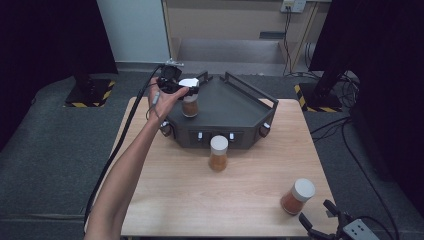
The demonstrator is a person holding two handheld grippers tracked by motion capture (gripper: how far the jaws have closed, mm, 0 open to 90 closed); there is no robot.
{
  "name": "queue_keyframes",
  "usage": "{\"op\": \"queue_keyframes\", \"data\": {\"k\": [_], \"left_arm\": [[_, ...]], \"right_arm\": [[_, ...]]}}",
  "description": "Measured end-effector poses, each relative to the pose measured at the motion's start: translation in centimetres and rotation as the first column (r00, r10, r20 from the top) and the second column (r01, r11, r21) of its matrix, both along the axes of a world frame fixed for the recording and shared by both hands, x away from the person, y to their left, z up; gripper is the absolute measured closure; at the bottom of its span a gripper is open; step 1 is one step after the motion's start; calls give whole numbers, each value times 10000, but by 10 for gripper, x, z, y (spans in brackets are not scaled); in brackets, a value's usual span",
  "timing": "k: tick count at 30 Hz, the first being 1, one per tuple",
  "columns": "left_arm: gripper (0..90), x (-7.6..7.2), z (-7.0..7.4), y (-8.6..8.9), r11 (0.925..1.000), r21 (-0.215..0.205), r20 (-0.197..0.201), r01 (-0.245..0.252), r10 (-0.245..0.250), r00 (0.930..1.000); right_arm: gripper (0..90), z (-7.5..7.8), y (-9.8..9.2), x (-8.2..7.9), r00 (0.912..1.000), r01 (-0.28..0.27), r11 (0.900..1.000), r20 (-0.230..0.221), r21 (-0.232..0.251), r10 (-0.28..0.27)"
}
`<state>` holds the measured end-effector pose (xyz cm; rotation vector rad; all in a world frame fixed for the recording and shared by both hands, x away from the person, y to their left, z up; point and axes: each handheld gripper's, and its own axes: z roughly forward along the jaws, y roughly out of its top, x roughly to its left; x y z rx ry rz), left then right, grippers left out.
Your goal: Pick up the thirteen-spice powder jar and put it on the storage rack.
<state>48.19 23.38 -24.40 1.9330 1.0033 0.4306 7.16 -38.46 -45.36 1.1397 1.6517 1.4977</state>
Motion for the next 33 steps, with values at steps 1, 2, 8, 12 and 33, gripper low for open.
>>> {"op": "queue_keyframes", "data": {"k": [1,2,8,12,33], "left_arm": [[298,1,-1,1,10000,-55,-79,-26,25,10000],[298,1,-2,1,10000,-95,-126,-27,26,9999],[298,0,-5,1,9999,-77,-33,-140,139,9999],[298,1,-7,1,9999,-102,49,-85,85,10000],[80,-22,-13,11,9958,-920,1328,21,101,9911]], "right_arm": [[47,0,0,0,10000,0,10000,2,2,0],[47,0,0,0,10000,0,10000,2,2,0],[47,-1,-1,0,10000,-3,10000,-10,52,3],[47,-1,-1,0,10000,1,9999,21,110,-1],[48,-2,-2,1,10000,0,9998,-4,183,0]]}}
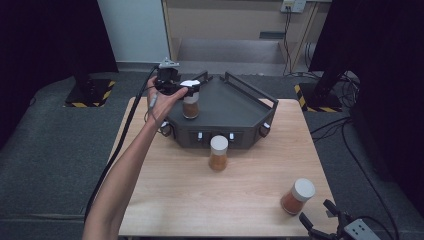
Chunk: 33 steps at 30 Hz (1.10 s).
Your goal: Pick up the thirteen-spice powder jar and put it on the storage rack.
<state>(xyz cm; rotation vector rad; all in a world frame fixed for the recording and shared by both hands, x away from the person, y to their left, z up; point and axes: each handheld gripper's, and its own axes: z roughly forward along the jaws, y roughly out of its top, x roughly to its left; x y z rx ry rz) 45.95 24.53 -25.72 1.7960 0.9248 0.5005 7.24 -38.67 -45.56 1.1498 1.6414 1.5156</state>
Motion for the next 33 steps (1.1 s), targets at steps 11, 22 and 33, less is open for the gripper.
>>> {"op": "queue_keyframes", "data": {"k": [11,22,33], "left_arm": [[79,-36,12,31,9930,-747,1010,914,-836,9914],[70,-79,11,71,9878,-1304,1503,849,-650,9865],[63,-93,18,73,9900,-966,1669,1026,-855,9823]], "right_arm": [[47,1,0,-1,10000,37,10000,23,-36,-37],[47,2,2,0,10000,43,10000,36,-52,-43],[47,2,6,1,9999,116,9999,41,-52,-116]]}}
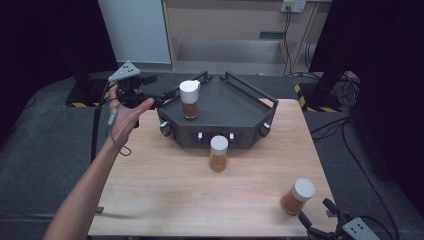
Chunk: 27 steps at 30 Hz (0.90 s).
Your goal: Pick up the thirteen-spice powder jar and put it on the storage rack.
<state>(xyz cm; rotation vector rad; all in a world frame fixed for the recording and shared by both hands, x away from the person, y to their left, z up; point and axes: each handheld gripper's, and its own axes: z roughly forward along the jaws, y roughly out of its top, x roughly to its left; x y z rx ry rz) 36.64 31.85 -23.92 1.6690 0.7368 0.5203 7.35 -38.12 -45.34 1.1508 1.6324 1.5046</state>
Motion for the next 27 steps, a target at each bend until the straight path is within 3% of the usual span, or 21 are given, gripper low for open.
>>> {"op": "queue_keyframes", "data": {"k": [4,8,14,19,24,27], "left_arm": [[64,-3,0,1,9997,-183,215,154,-150,9997],[67,-4,1,2,9996,-164,149,234,-232,9996],[59,-7,-2,9,9954,-431,174,854,-848,9962],[54,-18,-5,17,9964,-461,403,714,-695,9968],[55,-31,-18,31,9946,-638,492,816,-785,9957],[55,-42,-24,36,9958,-412,511,820,-799,9955]], "right_arm": [[47,0,0,0,10000,19,10000,10,21,-19],[47,-1,-1,0,10000,8,10000,-10,51,-8],[47,-1,-1,1,10000,-19,10000,-29,70,19],[47,-1,-1,1,10000,-19,10000,-17,79,19],[47,0,0,1,10000,-25,10000,-8,83,25],[47,0,0,1,10000,-41,10000,2,54,41]]}}
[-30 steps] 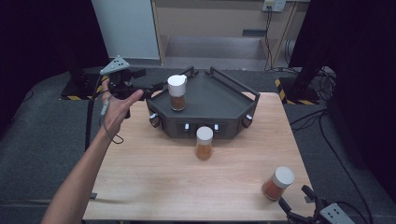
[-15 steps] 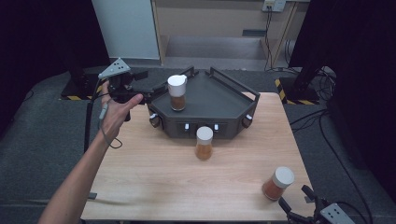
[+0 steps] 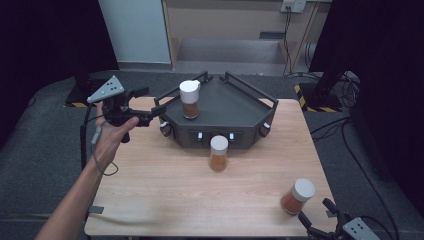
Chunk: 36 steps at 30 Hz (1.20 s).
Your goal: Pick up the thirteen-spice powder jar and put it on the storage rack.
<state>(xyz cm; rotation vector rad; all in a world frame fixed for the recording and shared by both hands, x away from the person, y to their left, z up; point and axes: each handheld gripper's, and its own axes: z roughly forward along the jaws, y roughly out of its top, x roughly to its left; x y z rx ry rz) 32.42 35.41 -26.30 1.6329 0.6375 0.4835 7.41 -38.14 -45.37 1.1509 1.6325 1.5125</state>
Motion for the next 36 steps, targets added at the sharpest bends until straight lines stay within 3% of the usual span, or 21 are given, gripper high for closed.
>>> {"op": "queue_keyframes", "data": {"k": [4,16,18,25,28,33,36], "left_arm": [[55,-19,-8,7,9998,174,90,-29,28,10000],[52,-62,-38,29,9998,-219,91,13,-11,10000],[50,-71,-41,27,9998,165,185,-147,143,9997],[47,-95,-59,25,9947,886,252,-530,510,9984],[45,-105,-68,22,9946,903,303,-519,493,9983],[44,-124,-80,12,9878,1388,383,-709,662,9971],[46,-129,-92,10,9900,1241,168,-666,651,9977]], "right_arm": [[47,0,0,0,10000,-1,10000,-5,-3,1],[47,0,1,1,10000,-5,10000,-26,-26,5],[47,0,2,0,10000,6,10000,-14,-32,-6],[47,0,2,0,10000,-27,10000,-38,-29,26],[46,0,2,0,10000,-42,10000,-41,-20,42],[46,0,1,0,10000,-59,10000,-37,-29,59],[46,0,1,0,10000,-63,10000,-2,-37,63]]}}
